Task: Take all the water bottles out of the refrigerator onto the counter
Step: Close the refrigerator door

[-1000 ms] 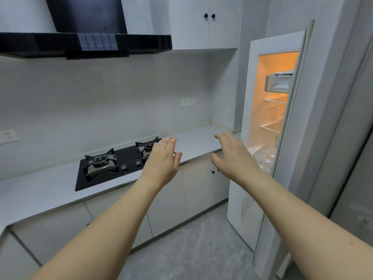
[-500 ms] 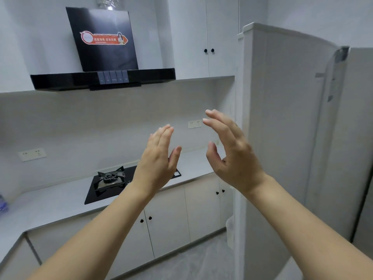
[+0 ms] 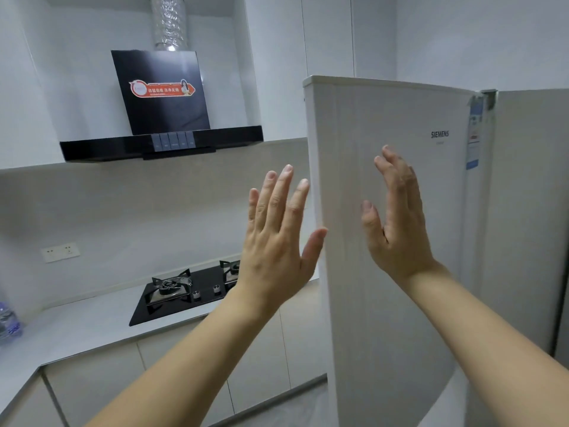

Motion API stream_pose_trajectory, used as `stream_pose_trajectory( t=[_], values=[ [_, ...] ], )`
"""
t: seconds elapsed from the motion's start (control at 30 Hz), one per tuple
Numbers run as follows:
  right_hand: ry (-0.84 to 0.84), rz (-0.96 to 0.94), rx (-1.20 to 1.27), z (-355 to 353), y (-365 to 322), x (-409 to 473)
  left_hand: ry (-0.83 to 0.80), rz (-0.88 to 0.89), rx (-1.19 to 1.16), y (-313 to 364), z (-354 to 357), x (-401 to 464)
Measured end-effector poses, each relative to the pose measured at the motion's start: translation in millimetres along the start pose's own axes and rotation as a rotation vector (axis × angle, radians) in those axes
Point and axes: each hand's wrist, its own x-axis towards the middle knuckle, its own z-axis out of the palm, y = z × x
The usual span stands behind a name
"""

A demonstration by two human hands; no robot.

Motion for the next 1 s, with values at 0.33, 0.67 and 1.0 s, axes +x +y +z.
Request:
stream_pose_trajectory(
  t=[0.33,0.67,1.0],
  values=[
    [-0.19,0.139,-0.172,-15,49,-15,-0.066,0.121,0.154,57,22,6],
    [-0.318,0.107,-0.244,1,66,-24,-0.164,0.073,0.289,43,48,7],
    [-0.369,0.12,-0.245,25,81,-24,-0.133,-0.005,0.33,29,61,6]
  ],
)
